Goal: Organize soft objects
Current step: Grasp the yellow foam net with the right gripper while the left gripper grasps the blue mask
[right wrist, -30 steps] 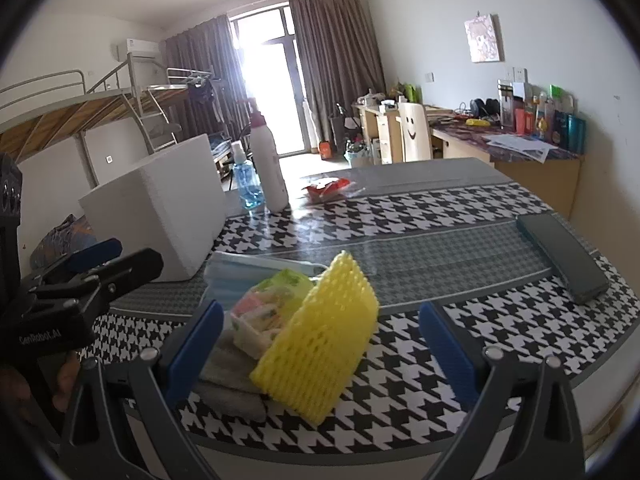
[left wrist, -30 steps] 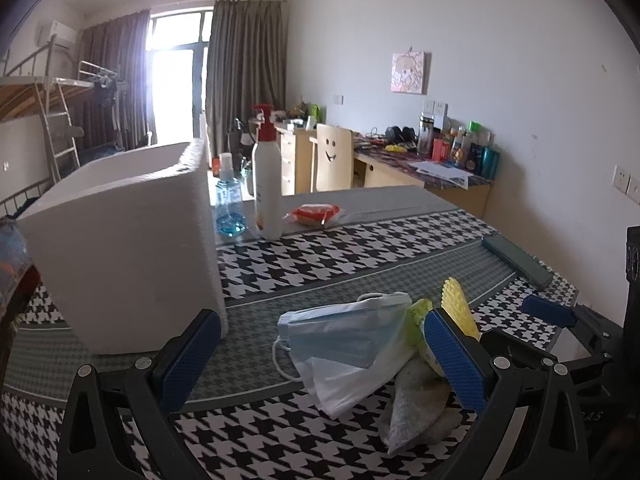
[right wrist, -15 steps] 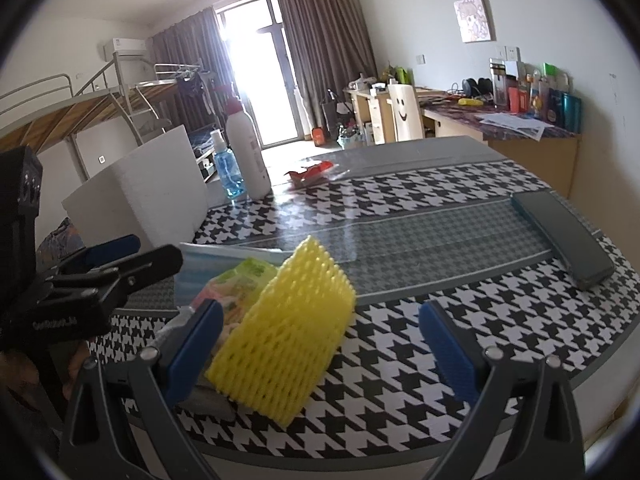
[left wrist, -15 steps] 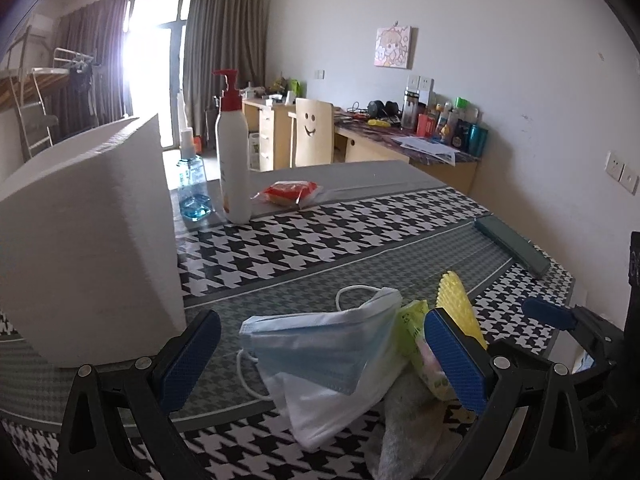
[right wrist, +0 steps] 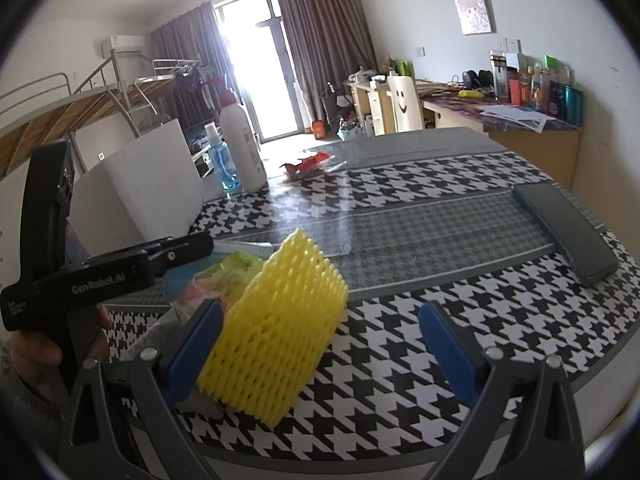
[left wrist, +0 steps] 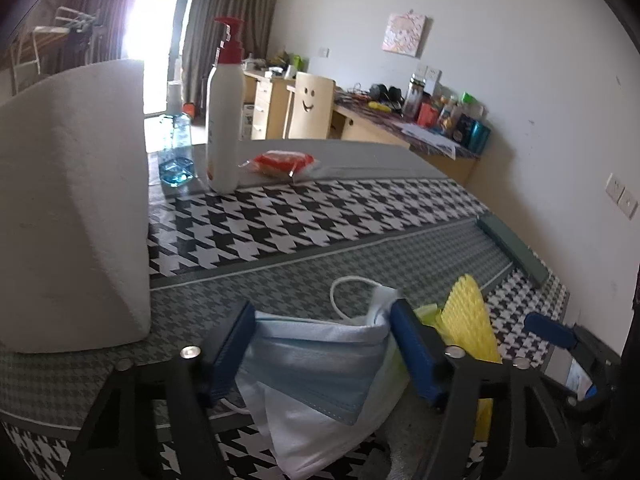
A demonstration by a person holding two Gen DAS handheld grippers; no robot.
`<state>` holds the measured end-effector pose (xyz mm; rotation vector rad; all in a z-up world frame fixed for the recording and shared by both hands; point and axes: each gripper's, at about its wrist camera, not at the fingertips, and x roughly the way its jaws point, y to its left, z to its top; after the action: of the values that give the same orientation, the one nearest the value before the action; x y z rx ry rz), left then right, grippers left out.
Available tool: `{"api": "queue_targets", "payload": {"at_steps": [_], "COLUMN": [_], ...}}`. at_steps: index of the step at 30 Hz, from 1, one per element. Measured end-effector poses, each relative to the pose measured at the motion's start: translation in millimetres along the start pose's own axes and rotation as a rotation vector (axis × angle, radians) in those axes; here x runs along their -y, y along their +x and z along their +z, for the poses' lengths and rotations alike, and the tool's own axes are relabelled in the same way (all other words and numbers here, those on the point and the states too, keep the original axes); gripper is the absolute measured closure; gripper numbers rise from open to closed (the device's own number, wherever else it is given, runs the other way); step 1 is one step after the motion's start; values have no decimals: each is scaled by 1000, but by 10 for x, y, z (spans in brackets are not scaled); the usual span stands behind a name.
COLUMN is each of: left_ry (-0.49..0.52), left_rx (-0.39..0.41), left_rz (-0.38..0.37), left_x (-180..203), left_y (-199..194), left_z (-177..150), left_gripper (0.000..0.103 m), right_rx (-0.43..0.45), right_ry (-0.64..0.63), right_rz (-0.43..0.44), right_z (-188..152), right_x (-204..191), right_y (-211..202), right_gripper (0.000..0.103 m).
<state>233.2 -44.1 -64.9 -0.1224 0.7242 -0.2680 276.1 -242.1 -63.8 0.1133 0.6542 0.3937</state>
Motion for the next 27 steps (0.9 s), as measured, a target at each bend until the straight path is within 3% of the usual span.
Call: {"api": "queue_targets", "payload": {"at_steps": [7, 12, 18, 27], "left_ry": [68, 79, 70, 33], "left_rx": [-53, -58, -20, 62], "left_rz": [-6, -2, -10, -34], "left_x": [103, 112, 88, -22], "left_y": [66, 49, -99, -418], "left_z": [-94, -136, -127, -86], "left_gripper": [69, 82, 89, 90], "right_rx": [-24, -45, -73, -139], "right_ry": [4, 9, 32, 27], "right_rz": [10, 24, 47, 82], "right_z": [-34, -85, -138, -254], "right_x": [1, -5, -7, -77], "right_y": [34, 40, 15, 49], "right_gripper": [3, 5, 25, 50]}}
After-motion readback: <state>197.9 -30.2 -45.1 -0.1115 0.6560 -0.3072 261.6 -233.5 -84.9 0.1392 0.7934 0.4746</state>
